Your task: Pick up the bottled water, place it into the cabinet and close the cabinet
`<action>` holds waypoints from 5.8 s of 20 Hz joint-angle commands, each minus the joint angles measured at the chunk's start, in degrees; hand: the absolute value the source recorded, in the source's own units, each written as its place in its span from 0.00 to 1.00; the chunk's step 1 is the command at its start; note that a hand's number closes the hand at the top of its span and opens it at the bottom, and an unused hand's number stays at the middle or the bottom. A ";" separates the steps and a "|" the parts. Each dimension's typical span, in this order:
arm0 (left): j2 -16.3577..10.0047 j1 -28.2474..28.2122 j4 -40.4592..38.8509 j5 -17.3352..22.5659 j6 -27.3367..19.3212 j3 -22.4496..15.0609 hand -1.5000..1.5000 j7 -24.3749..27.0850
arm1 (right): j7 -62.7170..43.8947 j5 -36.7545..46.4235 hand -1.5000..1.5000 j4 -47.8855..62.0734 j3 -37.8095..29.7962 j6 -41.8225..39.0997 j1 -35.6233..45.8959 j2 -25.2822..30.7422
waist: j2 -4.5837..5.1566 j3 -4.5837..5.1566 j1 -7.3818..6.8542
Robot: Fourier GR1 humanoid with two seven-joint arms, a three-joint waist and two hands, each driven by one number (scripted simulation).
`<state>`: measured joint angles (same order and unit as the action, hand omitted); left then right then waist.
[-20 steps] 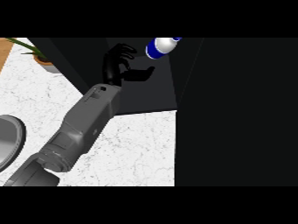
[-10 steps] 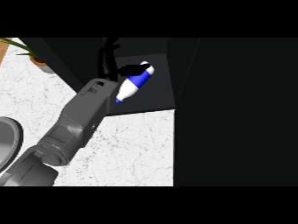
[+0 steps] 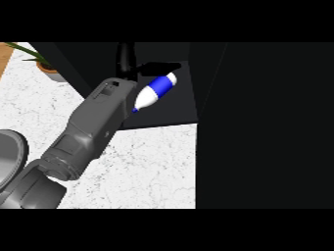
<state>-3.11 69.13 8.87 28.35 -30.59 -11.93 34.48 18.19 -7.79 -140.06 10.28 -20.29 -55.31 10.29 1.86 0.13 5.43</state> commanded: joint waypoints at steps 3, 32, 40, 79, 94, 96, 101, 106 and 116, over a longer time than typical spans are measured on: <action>1.81 0.77 2.15 1.95 7.10 2.83 0.00 4.36 | -1.57 -3.12 0.00 -1.76 -0.56 -0.63 0.16 0.44 | -0.43 -0.07 -1.29; 3.09 -36.57 51.28 6.04 13.06 -17.47 0.00 0.00 | -3.97 1.99 0.00 -6.08 5.38 3.00 -5.17 -2.00 | -2.65 -0.14 -5.78; -4.37 -47.87 69.49 5.63 15.29 -21.03 1.00 -7.38 | -5.99 4.29 0.00 -10.46 6.04 0.22 -4.23 2.91 | -2.44 -0.11 -6.06; -33.37 -86.29 98.03 23.62 34.28 -0.60 0.00 -6.21 | -13.75 11.78 1.00 -8.35 40.33 -4.98 10.70 13.67 | -1.77 0.70 -11.01; -38.02 -87.72 98.68 26.49 41.65 2.75 0.00 -7.10 | -19.33 8.78 1.00 -4.14 35.82 -5.26 21.71 14.07 | 0.23 1.03 -17.23; -37.95 -87.61 97.82 26.29 42.47 2.66 0.00 -6.79 | -20.17 8.68 1.00 -4.55 35.44 -5.78 23.08 14.56 | 0.33 1.20 -17.26; -38.76 -86.96 98.30 27.40 43.79 2.71 0.00 -7.78 | -21.47 10.95 0.00 -4.07 32.41 -9.48 29.14 18.84 | 0.12 1.56 -19.61; -39.31 -86.79 97.31 27.19 43.98 3.59 0.00 -7.72 | -21.86 8.87 1.00 -3.90 31.32 -9.34 33.20 18.01 | 0.23 1.56 -19.46; -40.25 -87.08 96.75 28.64 45.37 5.08 0.00 -7.92 | -24.08 7.54 1.00 -3.41 29.79 -10.21 37.10 18.72 | 0.03 1.75 -18.96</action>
<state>-43.30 -17.91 105.94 56.35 14.26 -7.18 26.61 -0.71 -0.96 -142.42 35.09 -31.56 -21.43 31.92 1.57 1.95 -13.70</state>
